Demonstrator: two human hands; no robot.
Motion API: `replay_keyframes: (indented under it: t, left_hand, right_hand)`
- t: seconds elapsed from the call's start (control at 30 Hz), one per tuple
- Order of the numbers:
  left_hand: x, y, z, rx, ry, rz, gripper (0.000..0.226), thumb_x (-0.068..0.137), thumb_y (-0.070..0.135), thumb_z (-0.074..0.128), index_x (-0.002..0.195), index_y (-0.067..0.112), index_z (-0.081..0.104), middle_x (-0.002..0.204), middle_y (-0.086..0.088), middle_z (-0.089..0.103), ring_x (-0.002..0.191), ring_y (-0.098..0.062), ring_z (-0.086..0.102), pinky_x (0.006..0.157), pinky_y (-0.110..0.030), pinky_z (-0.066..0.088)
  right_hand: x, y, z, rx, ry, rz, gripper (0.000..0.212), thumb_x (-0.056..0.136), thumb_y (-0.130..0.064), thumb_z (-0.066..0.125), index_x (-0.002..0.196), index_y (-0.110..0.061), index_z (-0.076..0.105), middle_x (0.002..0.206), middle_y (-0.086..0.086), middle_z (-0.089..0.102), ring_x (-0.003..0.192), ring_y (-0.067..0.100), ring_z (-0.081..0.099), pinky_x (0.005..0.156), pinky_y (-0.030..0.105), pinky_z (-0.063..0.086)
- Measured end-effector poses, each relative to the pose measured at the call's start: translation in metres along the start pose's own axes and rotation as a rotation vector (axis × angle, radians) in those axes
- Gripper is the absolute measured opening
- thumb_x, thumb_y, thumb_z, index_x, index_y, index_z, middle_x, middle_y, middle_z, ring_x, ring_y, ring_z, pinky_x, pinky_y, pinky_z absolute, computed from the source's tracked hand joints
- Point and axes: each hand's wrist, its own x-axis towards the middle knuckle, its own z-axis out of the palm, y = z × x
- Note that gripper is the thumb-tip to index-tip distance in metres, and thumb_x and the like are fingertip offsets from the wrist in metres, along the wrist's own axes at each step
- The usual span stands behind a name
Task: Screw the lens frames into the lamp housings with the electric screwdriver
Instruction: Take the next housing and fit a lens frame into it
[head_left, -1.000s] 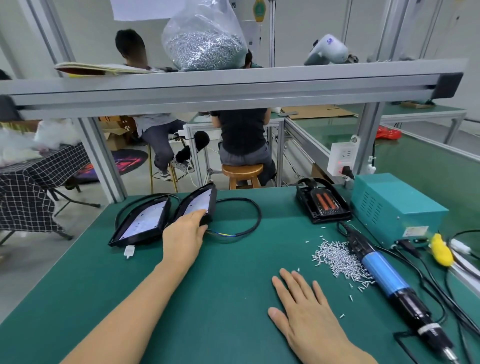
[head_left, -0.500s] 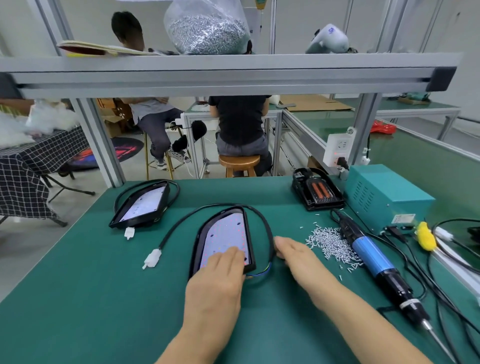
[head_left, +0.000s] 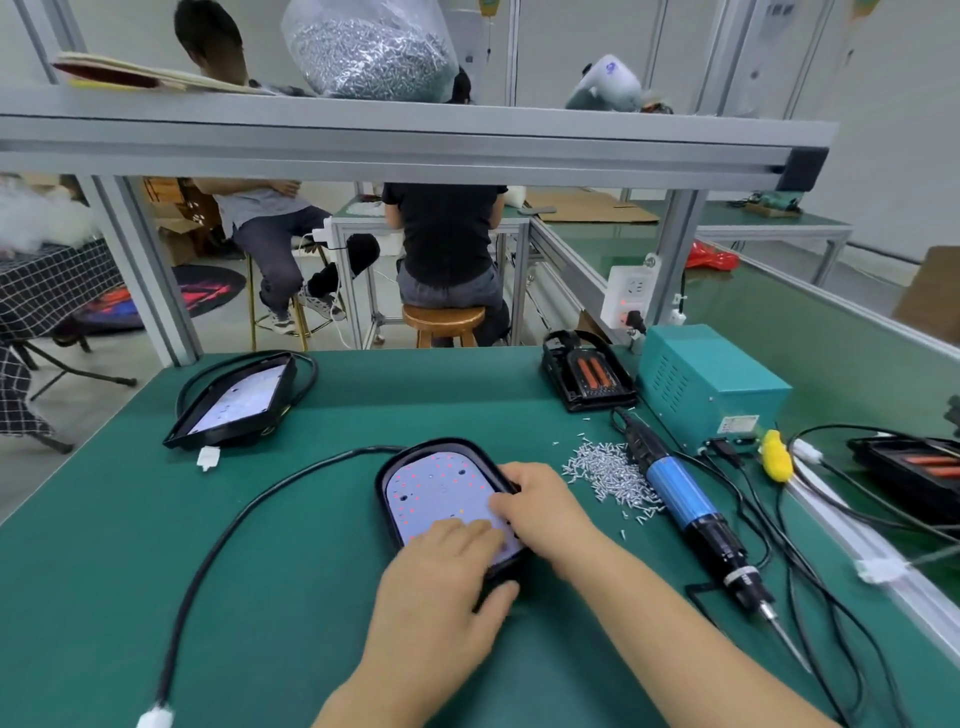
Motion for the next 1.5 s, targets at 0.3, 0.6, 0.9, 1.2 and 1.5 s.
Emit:
replay_keyframes:
  t: [0.3,0.6,0.9,1.2,1.5]
  left_hand:
    - [-0.001,-0.066,-0.009,-0.004,0.097,-0.602,0.043,0.093,0.046,0.053,0.126,0.020,0.060,0.143,-0.002,0.047,0.139,-0.026,0.030,0.112,-0.046,0.017]
    - [0.039,-0.074,0.017,-0.262,0.008,-0.828,0.045,0.098,0.042,0.039,0.139,0.025,0.046,0.150,0.004,0.037,0.142,-0.018,0.024,0.116,-0.043,0.007]
    - [0.031,-0.063,0.024,-0.286,0.099,-0.744,0.040,0.097,0.041,0.042,0.133,0.027,0.052,0.140,0.004,0.049,0.138,-0.014,0.030,0.115,-0.035,0.008]
    - [0.033,-0.065,0.027,-0.291,0.133,-0.755,0.030,0.097,0.036,0.043,0.121,0.028,0.060,0.129,0.009,0.056,0.134,-0.012,0.034,0.114,-0.033,0.011]
    - [0.033,-0.066,0.029,-0.269,0.154,-0.718,0.019,0.096,0.038,0.043,0.102,0.032,0.060,0.104,0.016,0.056,0.125,-0.011,0.040,0.109,-0.030,0.014]
  right_hand:
    - [0.000,0.010,-0.013,0.065,0.058,0.049,0.026,0.083,0.002,0.045,0.098,-0.004,0.066,0.075,0.002,0.054,0.065,0.019,0.039,0.059,0.027,0.031]
    - [0.025,-0.001,-0.036,-0.213,-0.035,0.012,0.044,0.097,-0.039,0.049,0.061,-0.015,0.039,0.059,0.002,0.037,0.056,0.016,0.032,0.054,0.033,0.026]
    - [0.115,0.003,-0.080,-0.905,0.373,-0.094,0.031,0.099,-0.029,0.050,0.119,-0.007,0.060,0.124,0.014,0.053,0.117,0.032,0.050,0.088,0.038,0.045]
    - [0.153,0.010,-0.073,-1.096,0.369,-0.014,0.021,0.097,-0.018,0.055,0.114,-0.008,0.062,0.120,0.011,0.057,0.111,0.030,0.057,0.076,0.034,0.048]
    - [0.152,-0.003,-0.077,-0.980,0.503,-0.129,0.018,0.096,-0.006,0.047,0.105,-0.002,0.062,0.109,0.014,0.065,0.100,0.033,0.063,0.072,0.034,0.045]
